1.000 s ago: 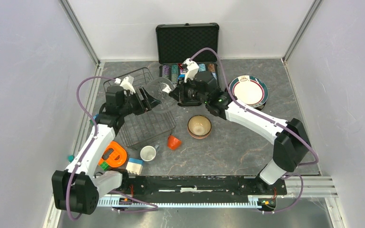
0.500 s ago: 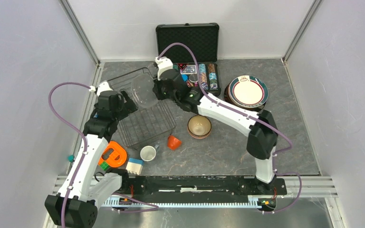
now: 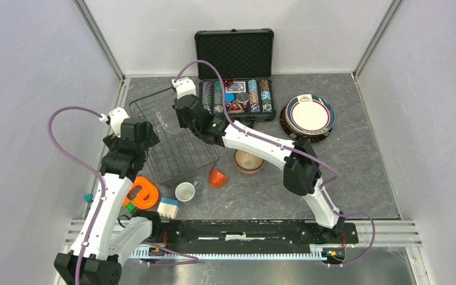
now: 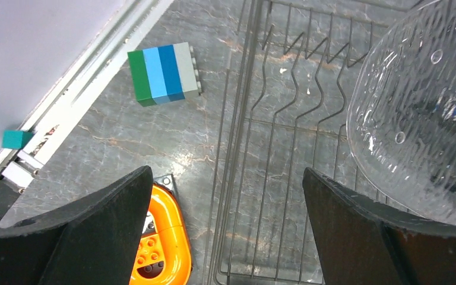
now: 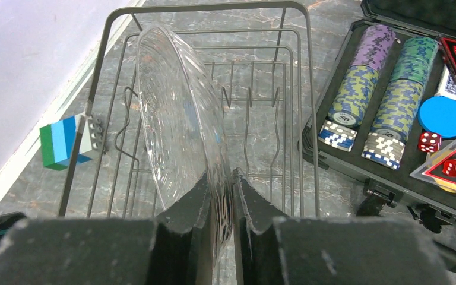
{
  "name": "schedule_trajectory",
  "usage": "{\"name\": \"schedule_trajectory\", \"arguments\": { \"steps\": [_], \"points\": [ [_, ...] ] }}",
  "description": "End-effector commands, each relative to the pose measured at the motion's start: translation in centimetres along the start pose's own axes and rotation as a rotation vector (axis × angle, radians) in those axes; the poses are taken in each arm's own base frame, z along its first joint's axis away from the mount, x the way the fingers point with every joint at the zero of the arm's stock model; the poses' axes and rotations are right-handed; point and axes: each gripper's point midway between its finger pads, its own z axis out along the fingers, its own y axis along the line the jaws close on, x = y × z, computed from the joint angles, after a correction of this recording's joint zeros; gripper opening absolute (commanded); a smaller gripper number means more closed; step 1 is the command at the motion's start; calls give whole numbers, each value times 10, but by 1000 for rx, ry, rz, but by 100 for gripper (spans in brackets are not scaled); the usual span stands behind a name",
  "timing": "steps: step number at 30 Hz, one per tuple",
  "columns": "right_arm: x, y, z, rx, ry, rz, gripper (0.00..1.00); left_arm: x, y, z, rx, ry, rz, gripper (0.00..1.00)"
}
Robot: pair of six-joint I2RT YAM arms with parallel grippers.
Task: Load the mixed dishes into the dish rack
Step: Pick up the plate at the center of the board.
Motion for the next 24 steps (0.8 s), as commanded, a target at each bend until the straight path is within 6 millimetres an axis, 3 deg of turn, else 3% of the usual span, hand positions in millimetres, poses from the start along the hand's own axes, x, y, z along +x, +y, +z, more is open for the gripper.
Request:
{"name": "schedule_trajectory", "arguments": {
  "steps": [1, 7, 13, 19, 21, 24],
  "points": [
    [-32, 5, -1, 67, -117, 23, 3, -29, 12, -13, -48, -93, -31, 100],
    [-27, 7, -9, 24, -116, 1, 5, -34, -38, -28, 273, -109, 12, 100],
    [-18, -7, -29, -39, -101, -6, 5, -42, -72, -46, 465, -95, 4, 85],
    [-18, -33, -61, -120, -169, -26, 5, -45, -107, -56, 589, 14, -42, 87],
    [-19, -39, -74, -130, -214, -39, 4, -48, -120, -58, 616, 61, -104, 94],
    [-20, -53, -86, -101, -262, -56, 4, -53, -151, -72, 729, 166, -231, 95]
  ]
}}
